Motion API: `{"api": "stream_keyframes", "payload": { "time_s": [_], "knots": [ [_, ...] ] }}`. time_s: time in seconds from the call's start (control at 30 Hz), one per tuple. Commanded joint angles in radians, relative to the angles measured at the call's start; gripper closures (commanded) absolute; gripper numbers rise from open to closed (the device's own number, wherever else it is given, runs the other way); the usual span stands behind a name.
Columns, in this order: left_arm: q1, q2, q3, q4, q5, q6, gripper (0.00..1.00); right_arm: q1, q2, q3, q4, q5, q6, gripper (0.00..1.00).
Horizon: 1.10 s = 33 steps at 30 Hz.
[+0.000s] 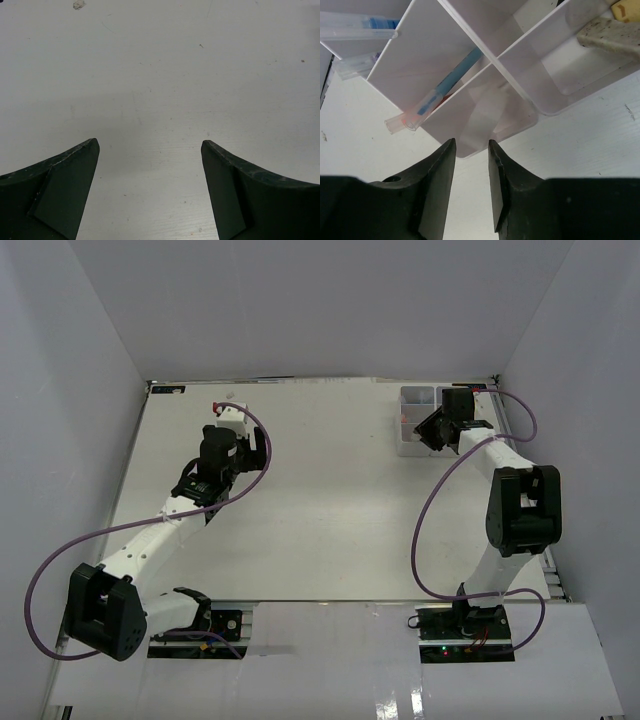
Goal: Sort the stationery into containers
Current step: Place the stationery in the storage box, then reset both arms
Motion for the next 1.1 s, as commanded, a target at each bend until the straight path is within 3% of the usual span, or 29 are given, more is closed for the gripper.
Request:
{"api": "stream_keyframes", "payload": {
  "time_s": [0.0,0.2,0.37,0.5,0.8,0.9,0.97,1.03,1.07],
  "knots": [
    [0.005,-0.029,-0.009,0.011,0.005,0.005,0.07,-0.004,-0.001,0.044,0.015,0.004,0.010,0.60],
    [0.005,-0.029,-0.011,0.014,0.008,0.008,0.07,-0.004,-0.001,0.046,0.015,-0.021,-0.002,0.51],
    [0.005,-0.026,-0.009,0.013,0.010,0.011,0.07,-0.004,-0.036,0.032,0.022,-0.039,-0.044,0.50],
    [0.005,-0.041,-0.012,0.016,0.008,0.013,0.07,-0.005,-0.157,-0.018,0.055,-0.036,-0.142,0.50],
    [0.005,-0.064,-0.005,0.008,0.008,0.013,0.06,-0.016,-0.585,-0.147,0.044,0.048,-0.600,0.48],
    [0.005,-0.085,0.002,-0.007,0.007,0.007,0.05,-0.016,-0.767,-0.214,0.035,0.100,-0.660,0.27],
    [0.005,-0.115,0.003,-0.009,0.013,-0.002,0.05,-0.016,-0.920,-0.254,0.032,0.123,-0.667,0.21],
    [0.005,-0.147,0.009,-0.033,-0.001,-0.012,0.03,-0.016,-1.057,-0.302,0.023,0.132,-0.676,0.09],
    [0.005,-0.158,0.015,-0.047,-0.002,-0.018,0.03,-0.016,-1.099,-0.308,0.023,0.133,-0.676,0.09]
  ]
}}
